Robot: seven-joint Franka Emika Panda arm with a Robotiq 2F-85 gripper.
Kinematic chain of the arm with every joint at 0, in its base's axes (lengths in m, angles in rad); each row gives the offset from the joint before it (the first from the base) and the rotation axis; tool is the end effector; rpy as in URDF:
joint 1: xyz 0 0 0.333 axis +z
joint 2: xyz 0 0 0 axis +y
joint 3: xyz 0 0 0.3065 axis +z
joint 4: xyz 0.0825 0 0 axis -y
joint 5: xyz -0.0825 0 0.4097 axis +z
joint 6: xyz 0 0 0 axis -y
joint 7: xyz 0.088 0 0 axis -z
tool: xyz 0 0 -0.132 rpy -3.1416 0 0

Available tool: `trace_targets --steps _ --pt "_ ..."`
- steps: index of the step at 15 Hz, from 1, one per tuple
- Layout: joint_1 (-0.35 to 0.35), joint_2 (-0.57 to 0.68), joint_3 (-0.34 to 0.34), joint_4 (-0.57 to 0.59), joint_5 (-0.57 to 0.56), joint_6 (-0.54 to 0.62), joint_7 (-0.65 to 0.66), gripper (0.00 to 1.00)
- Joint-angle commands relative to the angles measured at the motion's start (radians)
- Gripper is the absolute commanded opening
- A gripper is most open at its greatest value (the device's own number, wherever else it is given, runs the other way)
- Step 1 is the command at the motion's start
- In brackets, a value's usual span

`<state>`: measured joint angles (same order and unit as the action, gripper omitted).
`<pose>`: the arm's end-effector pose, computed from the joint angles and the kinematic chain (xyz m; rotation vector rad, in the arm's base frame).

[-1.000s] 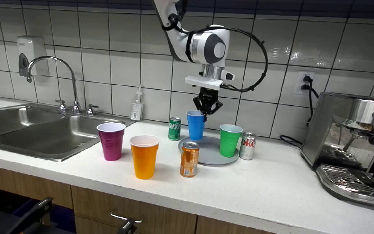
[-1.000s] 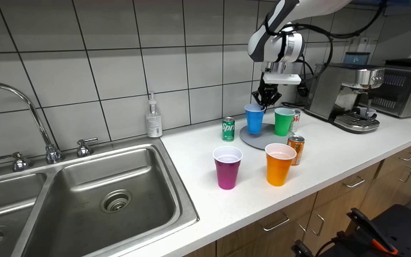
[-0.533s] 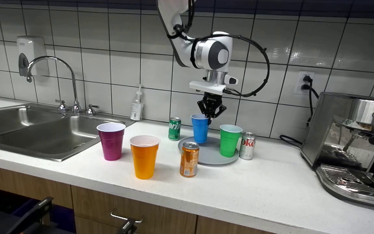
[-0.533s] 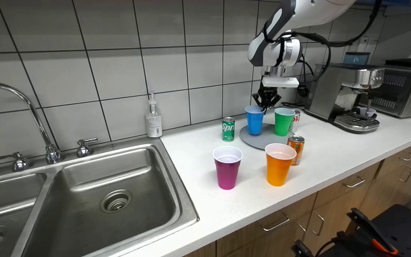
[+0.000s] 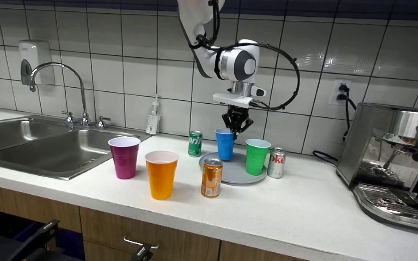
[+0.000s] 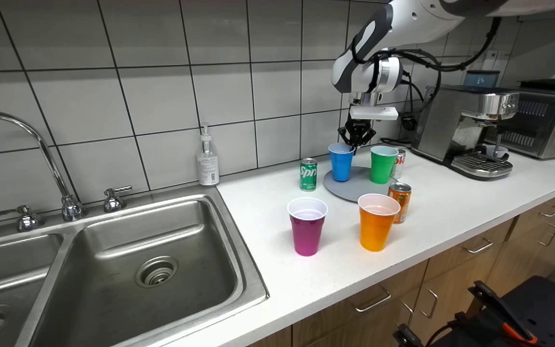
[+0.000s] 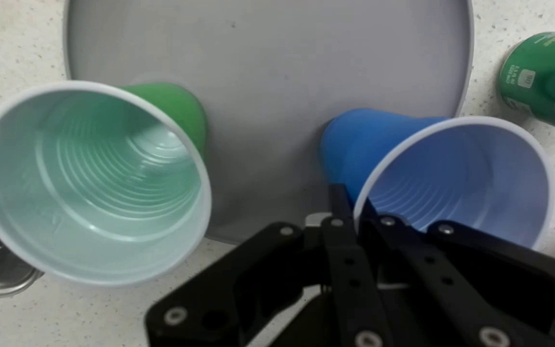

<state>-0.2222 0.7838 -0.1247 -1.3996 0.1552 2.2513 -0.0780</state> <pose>0.7176 -0.2349 0.2013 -3.0775 0.5010 -0.1267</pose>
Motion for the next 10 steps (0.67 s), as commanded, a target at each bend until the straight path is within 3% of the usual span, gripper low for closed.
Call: trace_targets --steps 1,10 --pt "-0.014 0.051 0.011 0.095 -0.028 -0.082 0.021 0.01" --pt "-0.021 0.091 0.016 0.184 -0.06 -0.158 -0.017 0.01"
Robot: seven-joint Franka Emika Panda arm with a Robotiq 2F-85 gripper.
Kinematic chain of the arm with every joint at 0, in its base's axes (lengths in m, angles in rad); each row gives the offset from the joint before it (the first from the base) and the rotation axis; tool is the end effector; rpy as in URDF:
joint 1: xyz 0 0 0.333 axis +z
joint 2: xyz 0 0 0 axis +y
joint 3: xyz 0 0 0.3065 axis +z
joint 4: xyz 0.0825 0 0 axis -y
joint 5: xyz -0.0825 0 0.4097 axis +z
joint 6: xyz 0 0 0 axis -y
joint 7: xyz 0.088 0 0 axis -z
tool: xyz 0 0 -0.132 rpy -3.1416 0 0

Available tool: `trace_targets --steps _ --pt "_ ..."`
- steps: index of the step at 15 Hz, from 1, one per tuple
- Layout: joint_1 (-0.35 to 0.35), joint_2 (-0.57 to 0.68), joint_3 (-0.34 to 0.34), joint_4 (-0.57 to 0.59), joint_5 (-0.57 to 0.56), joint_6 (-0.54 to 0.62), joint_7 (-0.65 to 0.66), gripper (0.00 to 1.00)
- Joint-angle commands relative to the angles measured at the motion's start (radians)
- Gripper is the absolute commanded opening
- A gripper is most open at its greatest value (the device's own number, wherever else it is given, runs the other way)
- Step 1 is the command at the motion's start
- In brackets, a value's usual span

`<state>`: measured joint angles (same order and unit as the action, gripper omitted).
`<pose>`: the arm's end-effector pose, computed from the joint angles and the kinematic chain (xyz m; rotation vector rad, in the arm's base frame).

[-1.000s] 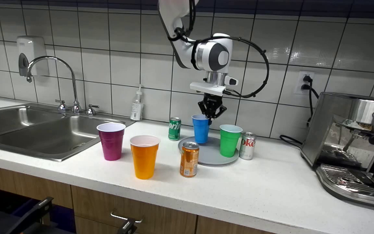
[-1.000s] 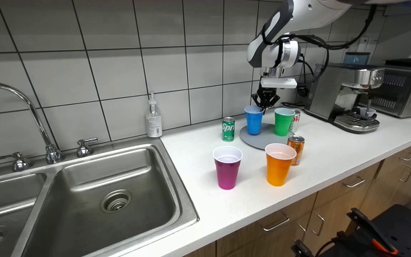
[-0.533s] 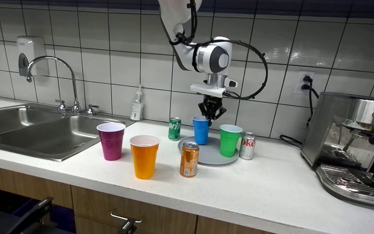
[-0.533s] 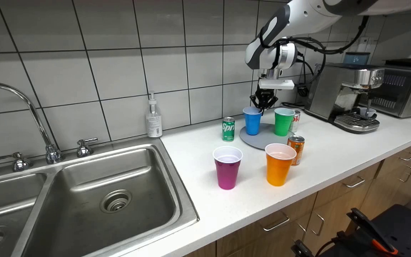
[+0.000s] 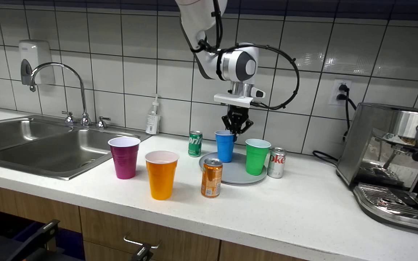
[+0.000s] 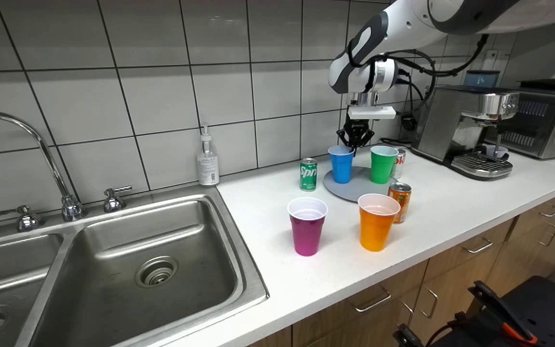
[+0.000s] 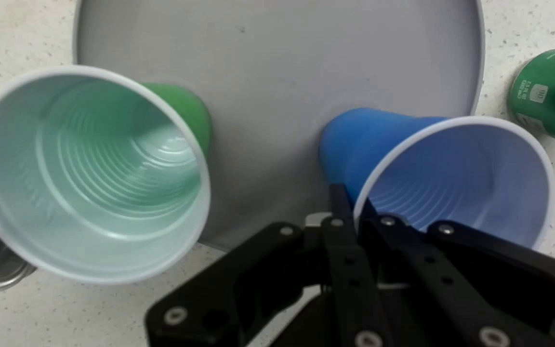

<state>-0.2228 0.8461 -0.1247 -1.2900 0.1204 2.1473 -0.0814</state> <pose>0.7276 -0.2350 0.1968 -3.1043 0.4507 -0.0303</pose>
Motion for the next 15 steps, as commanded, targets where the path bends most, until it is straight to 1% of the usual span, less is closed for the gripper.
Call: trace_targets --steps 1,11,12,13,15 --pt "-0.02 0.031 0.016 0.082 -0.028 -0.058 -0.014 0.01" --pt "-0.023 0.073 0.016 0.143 -0.04 -0.087 -0.016 0.01" --pt "-0.022 0.075 0.015 0.147 -0.042 -0.091 -0.015 0.29" --pt "-0.023 0.076 0.015 0.149 -0.043 -0.093 -0.016 0.3" --pt "-0.023 0.072 0.016 0.148 -0.046 -0.095 -0.017 0.43"
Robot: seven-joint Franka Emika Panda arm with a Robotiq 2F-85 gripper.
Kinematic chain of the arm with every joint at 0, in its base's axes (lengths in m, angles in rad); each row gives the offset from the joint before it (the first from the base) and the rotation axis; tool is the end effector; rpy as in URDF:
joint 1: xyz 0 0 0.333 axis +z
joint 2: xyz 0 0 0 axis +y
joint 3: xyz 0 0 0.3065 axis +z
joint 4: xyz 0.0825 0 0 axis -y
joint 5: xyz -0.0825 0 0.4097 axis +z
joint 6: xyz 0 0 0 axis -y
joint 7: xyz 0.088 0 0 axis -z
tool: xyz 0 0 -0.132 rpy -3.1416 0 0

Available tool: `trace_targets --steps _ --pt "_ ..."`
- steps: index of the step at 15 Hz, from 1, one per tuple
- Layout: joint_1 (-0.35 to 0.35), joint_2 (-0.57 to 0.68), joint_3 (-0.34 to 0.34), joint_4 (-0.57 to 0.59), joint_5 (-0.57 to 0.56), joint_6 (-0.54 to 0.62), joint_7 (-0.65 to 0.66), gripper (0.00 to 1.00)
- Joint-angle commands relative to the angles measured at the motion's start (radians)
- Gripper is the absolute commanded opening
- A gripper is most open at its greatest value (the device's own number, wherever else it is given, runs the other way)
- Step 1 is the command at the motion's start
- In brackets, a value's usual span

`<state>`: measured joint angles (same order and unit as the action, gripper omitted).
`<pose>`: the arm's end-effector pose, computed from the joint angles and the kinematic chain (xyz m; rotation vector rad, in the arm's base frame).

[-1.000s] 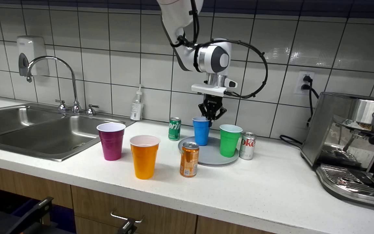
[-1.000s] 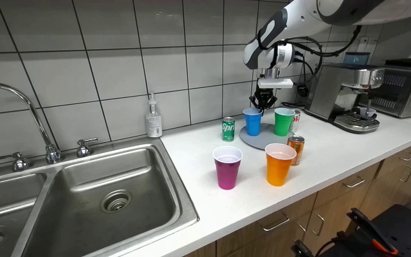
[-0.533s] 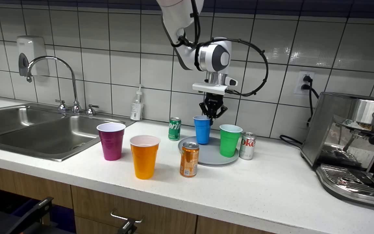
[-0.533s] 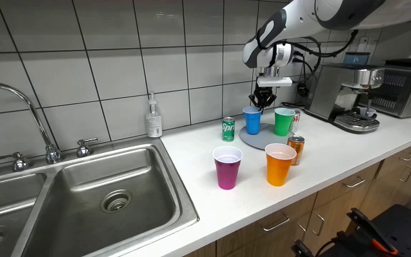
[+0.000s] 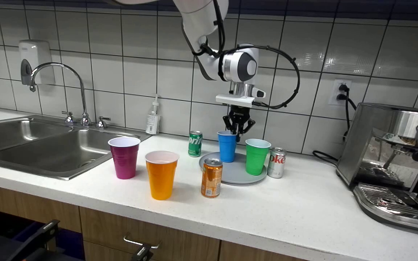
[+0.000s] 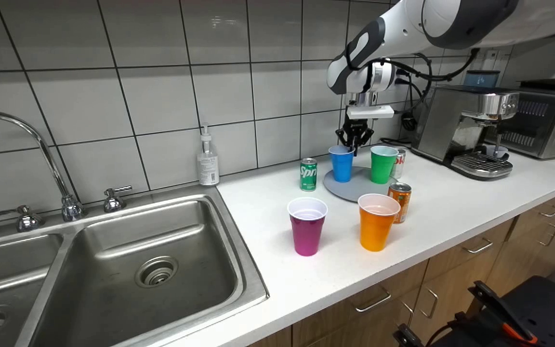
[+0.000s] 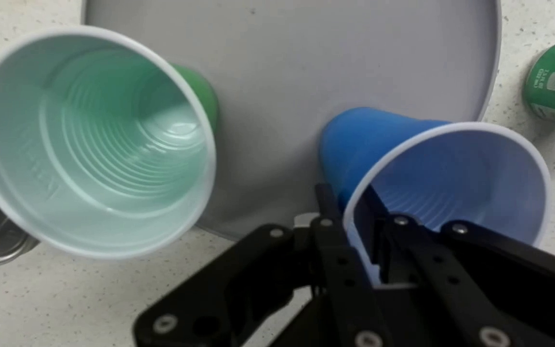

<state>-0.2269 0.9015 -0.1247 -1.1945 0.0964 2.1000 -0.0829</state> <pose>0.7389 -0.2393 0.1960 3.0973 -0.4199 0.0113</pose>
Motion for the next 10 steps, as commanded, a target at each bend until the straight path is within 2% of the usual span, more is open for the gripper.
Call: trace_targets --steps 1,7,8,10 --pt "-0.019 0.013 0.016 0.05 -0.024 -0.046 -0.018 0.5" --pt "-0.014 -0.022 0.014 0.005 -0.034 0.012 -0.022 0.95" --pt "-0.012 -0.033 0.012 -0.012 -0.036 0.037 -0.023 1.0" --pt "-0.012 -0.051 0.014 -0.036 -0.038 0.08 -0.028 1.0"
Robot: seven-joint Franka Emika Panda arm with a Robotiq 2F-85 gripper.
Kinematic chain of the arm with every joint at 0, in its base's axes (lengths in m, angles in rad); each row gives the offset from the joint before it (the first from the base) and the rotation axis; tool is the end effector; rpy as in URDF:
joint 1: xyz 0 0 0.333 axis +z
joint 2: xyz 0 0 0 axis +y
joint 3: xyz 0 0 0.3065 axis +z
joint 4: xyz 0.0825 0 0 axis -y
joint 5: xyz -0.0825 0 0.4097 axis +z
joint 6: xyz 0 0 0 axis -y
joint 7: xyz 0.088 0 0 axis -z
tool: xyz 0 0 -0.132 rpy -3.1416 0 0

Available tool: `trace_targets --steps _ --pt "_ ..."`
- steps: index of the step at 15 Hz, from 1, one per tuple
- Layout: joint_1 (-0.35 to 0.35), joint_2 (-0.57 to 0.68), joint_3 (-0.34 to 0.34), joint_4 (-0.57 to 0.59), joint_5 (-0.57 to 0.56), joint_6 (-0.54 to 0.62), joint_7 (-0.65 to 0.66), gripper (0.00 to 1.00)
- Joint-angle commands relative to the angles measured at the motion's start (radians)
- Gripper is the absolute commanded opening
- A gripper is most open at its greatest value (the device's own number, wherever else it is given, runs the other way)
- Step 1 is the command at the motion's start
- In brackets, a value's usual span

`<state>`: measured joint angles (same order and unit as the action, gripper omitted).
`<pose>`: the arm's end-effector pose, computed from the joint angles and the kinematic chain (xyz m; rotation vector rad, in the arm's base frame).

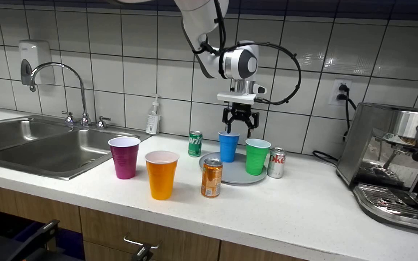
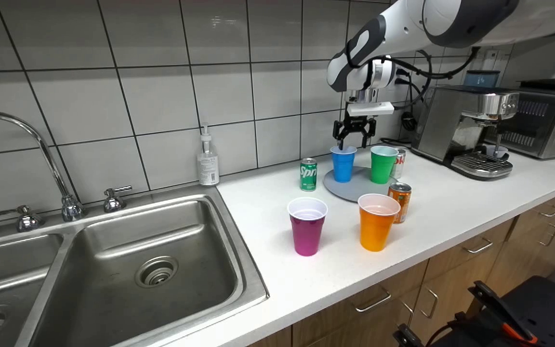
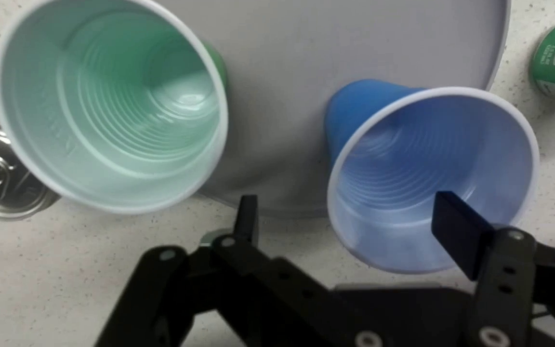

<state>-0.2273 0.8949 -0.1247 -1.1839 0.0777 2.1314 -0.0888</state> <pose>0.7458 -0.2426 0.2092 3.0747 -0.3917 0.0793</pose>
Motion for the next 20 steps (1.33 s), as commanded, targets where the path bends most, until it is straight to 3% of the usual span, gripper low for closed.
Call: trace_targets --steps 1,10,20 --pt "-0.012 -0.054 0.012 -0.058 -0.021 0.068 -0.024 1.0" --pt "-0.004 -0.134 0.014 -0.223 -0.023 0.246 -0.032 1.0" --pt "0.019 -0.3 0.019 -0.532 -0.038 0.476 -0.038 1.0"
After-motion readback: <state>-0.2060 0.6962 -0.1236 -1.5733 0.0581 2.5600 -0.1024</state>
